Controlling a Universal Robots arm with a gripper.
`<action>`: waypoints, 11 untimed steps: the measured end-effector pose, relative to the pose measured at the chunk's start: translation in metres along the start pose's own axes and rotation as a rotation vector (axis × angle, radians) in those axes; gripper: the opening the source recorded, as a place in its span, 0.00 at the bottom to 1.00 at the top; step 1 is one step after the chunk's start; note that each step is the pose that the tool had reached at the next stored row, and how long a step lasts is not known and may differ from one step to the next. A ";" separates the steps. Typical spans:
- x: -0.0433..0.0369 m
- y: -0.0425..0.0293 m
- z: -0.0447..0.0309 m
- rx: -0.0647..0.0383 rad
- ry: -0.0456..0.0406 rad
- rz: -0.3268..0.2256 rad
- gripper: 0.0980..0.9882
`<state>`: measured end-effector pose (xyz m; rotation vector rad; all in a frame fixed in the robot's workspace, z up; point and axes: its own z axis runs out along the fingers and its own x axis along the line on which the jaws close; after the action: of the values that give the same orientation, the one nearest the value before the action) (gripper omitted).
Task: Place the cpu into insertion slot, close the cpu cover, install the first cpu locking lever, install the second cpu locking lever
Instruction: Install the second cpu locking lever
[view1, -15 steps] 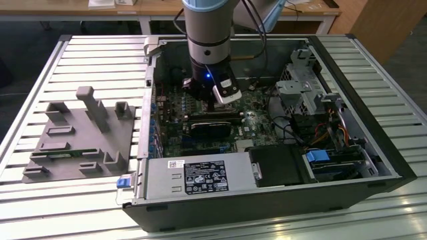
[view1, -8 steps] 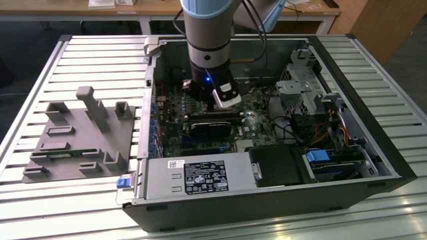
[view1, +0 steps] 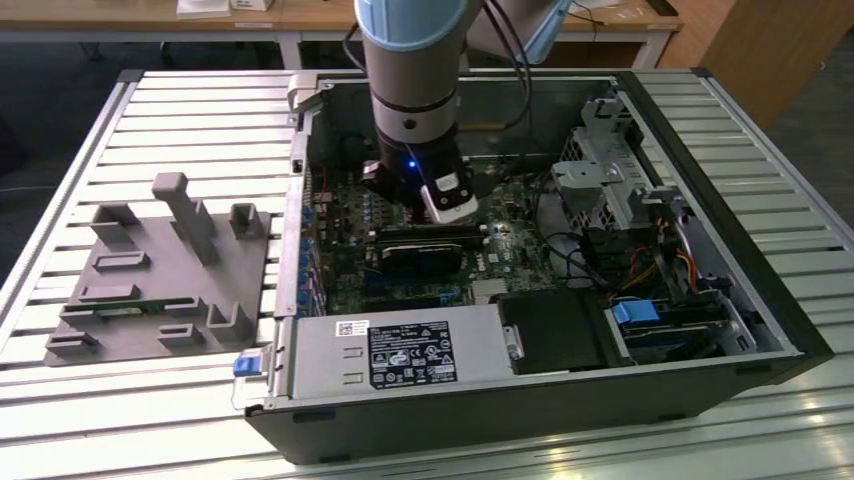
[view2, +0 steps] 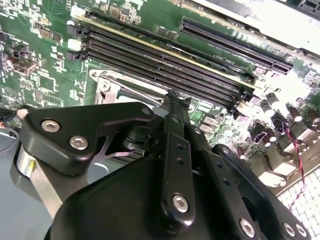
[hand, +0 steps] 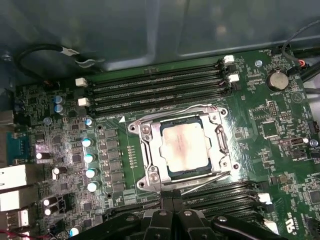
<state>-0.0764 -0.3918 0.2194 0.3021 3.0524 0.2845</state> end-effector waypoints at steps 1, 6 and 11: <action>0.0005 -0.0007 0.0003 -0.006 0.0009 0.001 0.00; 0.0019 -0.0053 0.0024 -0.023 0.0035 0.007 0.00; 0.0032 -0.0100 0.0046 -0.040 0.0058 0.014 0.00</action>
<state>-0.0811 -0.4000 0.2129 0.3205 3.0471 0.3476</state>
